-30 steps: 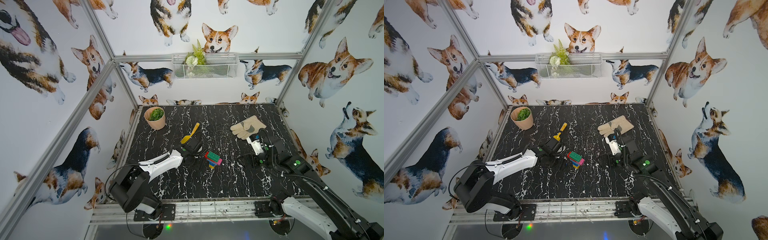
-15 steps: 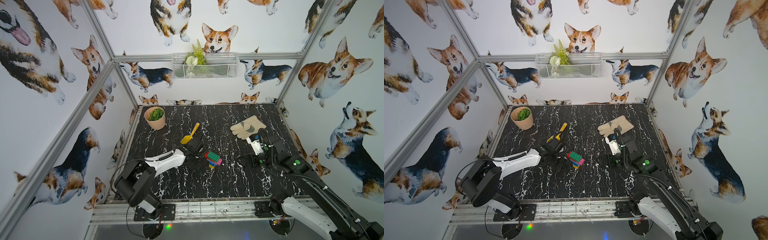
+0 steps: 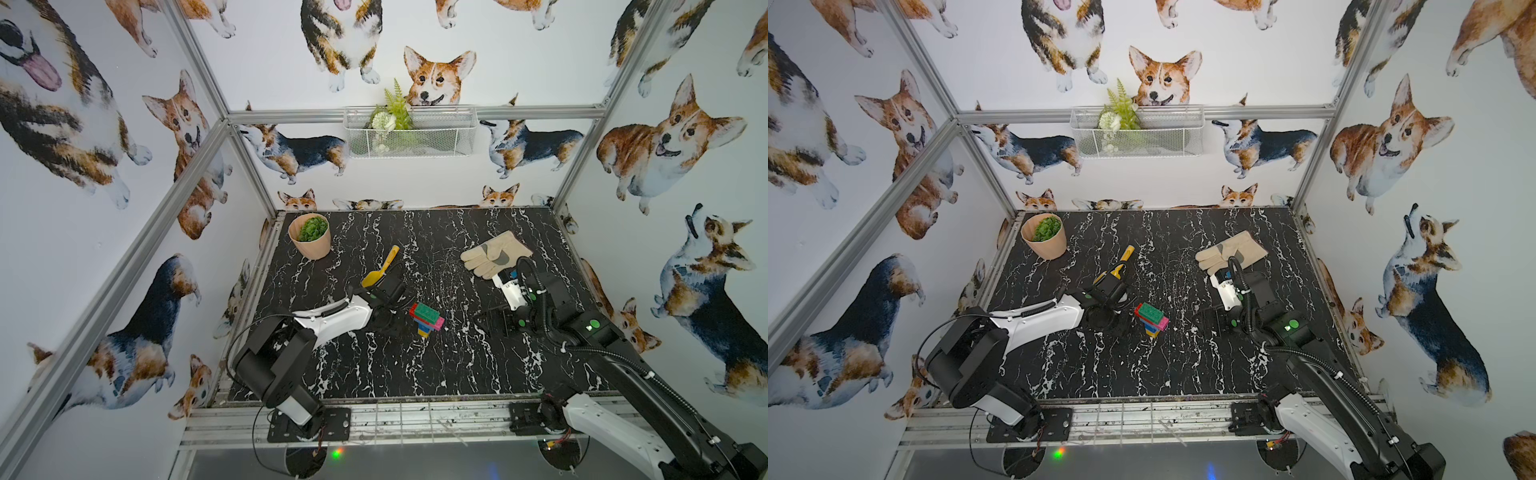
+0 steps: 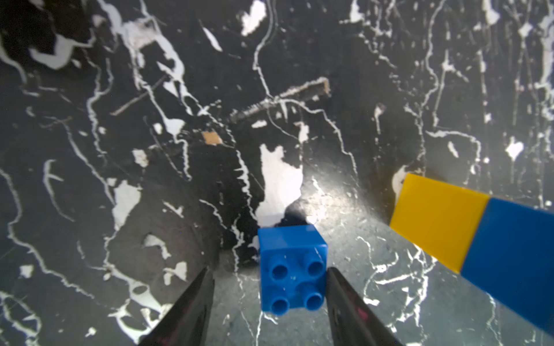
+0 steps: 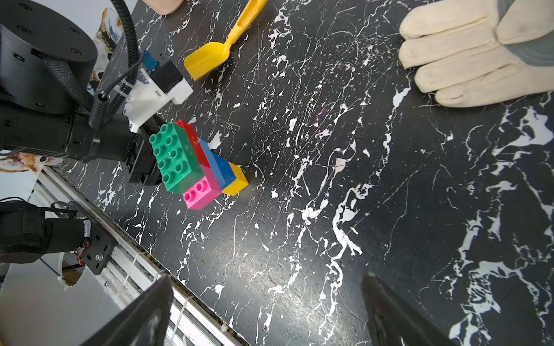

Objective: Assemble a spoon with lego
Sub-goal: Pick up the lego brick from the center of the board.

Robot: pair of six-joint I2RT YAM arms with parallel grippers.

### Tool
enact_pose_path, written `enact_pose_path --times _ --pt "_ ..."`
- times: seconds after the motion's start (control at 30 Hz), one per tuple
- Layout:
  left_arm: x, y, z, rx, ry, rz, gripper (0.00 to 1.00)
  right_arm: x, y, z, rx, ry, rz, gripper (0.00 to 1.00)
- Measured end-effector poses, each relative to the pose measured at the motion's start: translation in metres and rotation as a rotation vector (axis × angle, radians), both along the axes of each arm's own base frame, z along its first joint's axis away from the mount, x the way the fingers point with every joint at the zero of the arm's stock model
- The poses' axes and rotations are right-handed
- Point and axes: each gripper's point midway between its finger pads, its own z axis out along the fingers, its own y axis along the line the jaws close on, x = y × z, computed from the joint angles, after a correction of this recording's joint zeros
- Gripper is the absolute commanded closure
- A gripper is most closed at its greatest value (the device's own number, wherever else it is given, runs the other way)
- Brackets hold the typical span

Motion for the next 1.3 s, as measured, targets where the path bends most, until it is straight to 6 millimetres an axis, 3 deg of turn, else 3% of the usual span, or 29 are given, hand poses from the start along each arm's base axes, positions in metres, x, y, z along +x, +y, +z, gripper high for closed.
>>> enact_pose_path --times 0.57,0.9,1.3 --pt "0.009 -0.002 -0.007 0.006 0.019 0.003 0.45 0.0 0.0 -0.003 -0.004 0.007 0.0 0.0" --pt "0.014 -0.004 -0.004 0.001 0.012 0.003 0.56 0.0 0.0 -0.005 -0.008 0.015 0.0 0.0" --pt "0.008 0.001 -0.005 0.024 0.039 0.005 0.55 0.0 0.0 -0.004 -0.007 0.014 0.0 0.0"
